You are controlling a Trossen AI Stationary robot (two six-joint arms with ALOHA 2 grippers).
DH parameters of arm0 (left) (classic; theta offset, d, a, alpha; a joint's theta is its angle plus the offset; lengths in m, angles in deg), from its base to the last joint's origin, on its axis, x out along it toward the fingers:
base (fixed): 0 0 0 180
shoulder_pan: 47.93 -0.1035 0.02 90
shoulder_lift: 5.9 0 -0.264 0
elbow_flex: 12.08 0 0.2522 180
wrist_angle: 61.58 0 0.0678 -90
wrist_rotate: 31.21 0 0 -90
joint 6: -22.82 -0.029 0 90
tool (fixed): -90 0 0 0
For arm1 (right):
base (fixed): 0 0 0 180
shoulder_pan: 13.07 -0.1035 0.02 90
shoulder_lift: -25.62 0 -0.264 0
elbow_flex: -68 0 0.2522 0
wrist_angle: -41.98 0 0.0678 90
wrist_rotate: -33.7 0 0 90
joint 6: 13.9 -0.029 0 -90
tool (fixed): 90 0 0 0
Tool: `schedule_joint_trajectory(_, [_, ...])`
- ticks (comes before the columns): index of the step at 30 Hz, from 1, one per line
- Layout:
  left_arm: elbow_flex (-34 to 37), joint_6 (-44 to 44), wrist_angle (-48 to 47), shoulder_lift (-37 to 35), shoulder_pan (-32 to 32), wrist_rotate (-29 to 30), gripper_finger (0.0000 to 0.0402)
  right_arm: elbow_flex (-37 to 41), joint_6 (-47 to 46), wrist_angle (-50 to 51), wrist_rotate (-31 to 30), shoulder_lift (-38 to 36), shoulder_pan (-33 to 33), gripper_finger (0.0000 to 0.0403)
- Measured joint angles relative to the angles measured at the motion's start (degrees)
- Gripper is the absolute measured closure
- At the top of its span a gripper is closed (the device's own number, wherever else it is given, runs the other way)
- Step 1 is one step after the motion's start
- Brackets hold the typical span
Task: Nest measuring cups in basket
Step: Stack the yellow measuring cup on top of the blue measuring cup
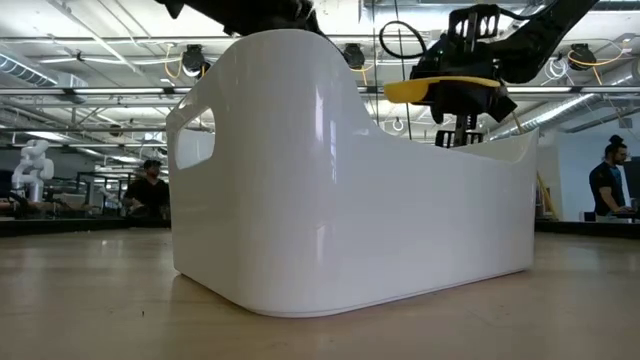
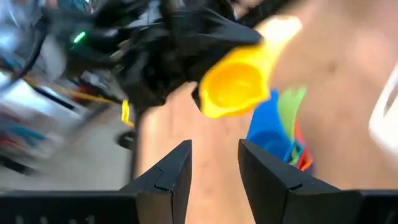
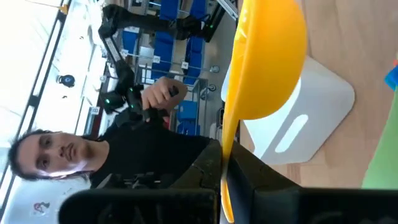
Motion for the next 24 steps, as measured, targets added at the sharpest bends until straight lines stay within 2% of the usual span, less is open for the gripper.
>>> schedule_joint_trajectory(6, [0.0,-22.8,9.6,5.2,5.0,12.7,0.0268,0.0,-4.4,-4.3,1.4,0.0,0.0,0.0403])
schedule_joint_trajectory(9, [-0.1,-30.0,13.5,7.2,5.3,13.6,0.0268,0.0,-5.5,-5.3,1.4,0.0,0.0,0.0403])
schedule_joint_trajectory(16, [-2.9,-40.9,14.9,12.6,5.1,15.0,0.0268,0.0,-6.8,-5.8,1.4,0.0,0.0,0.0403])
schedule_joint_trajectory(24, [-5.9,-46.7,17.7,17.2,5.1,14.9,0.0270,0.0,-6.8,-6.2,1.3,0.0,0.0,0.0403])
